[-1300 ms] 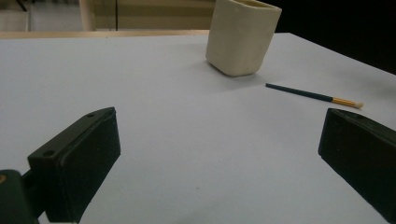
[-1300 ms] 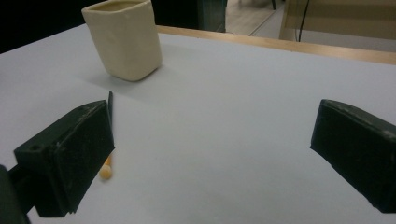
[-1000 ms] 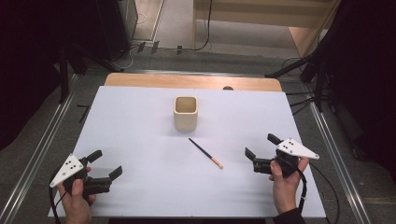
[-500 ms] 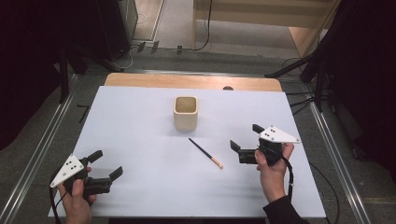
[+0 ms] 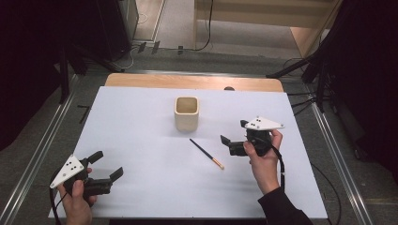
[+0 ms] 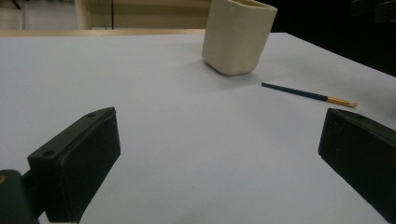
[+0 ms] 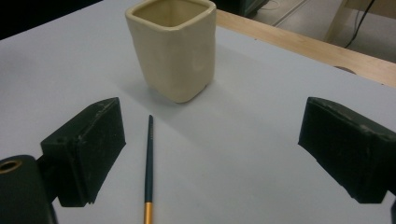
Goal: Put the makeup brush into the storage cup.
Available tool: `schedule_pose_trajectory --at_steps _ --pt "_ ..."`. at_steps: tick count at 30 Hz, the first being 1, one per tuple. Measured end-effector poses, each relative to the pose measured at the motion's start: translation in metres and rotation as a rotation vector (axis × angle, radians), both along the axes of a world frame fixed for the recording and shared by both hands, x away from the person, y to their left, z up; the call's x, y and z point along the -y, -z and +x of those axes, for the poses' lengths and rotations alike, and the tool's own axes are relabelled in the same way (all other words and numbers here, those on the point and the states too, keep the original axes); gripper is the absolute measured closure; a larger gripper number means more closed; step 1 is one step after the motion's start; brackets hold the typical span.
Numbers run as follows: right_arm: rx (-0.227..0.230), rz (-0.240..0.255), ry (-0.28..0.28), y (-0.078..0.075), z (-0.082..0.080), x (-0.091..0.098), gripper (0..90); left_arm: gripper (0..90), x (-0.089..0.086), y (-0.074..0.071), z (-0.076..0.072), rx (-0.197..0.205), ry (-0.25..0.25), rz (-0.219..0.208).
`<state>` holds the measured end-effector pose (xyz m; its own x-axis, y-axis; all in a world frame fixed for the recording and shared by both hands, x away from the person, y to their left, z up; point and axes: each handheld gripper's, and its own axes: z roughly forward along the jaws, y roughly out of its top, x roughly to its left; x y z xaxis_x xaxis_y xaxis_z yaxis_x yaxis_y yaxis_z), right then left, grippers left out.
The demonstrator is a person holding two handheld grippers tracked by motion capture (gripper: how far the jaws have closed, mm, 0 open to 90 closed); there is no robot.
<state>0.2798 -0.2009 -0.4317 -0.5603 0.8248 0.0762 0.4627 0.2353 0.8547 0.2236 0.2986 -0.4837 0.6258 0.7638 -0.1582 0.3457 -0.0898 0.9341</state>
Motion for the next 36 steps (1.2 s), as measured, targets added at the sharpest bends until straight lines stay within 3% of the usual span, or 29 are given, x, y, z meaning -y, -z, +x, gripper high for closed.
schedule_pose_trajectory --at_steps 23,30,36 --pt "-0.168 -0.144 -0.103 0.002 0.025 -0.031 19.4 0.0 0.0 -0.001 0.0 0.002 0.003 -0.005" --pt "-0.19 -0.189 -0.135 0.004 0.026 -0.039 31.9 0.0 -0.001 -0.001 0.0 0.001 0.003 -0.005" --pt "-0.246 -0.206 -0.144 0.01 0.03 -0.046 45.1 0.0 -0.001 0.0 0.0 0.0 0.003 -0.005"
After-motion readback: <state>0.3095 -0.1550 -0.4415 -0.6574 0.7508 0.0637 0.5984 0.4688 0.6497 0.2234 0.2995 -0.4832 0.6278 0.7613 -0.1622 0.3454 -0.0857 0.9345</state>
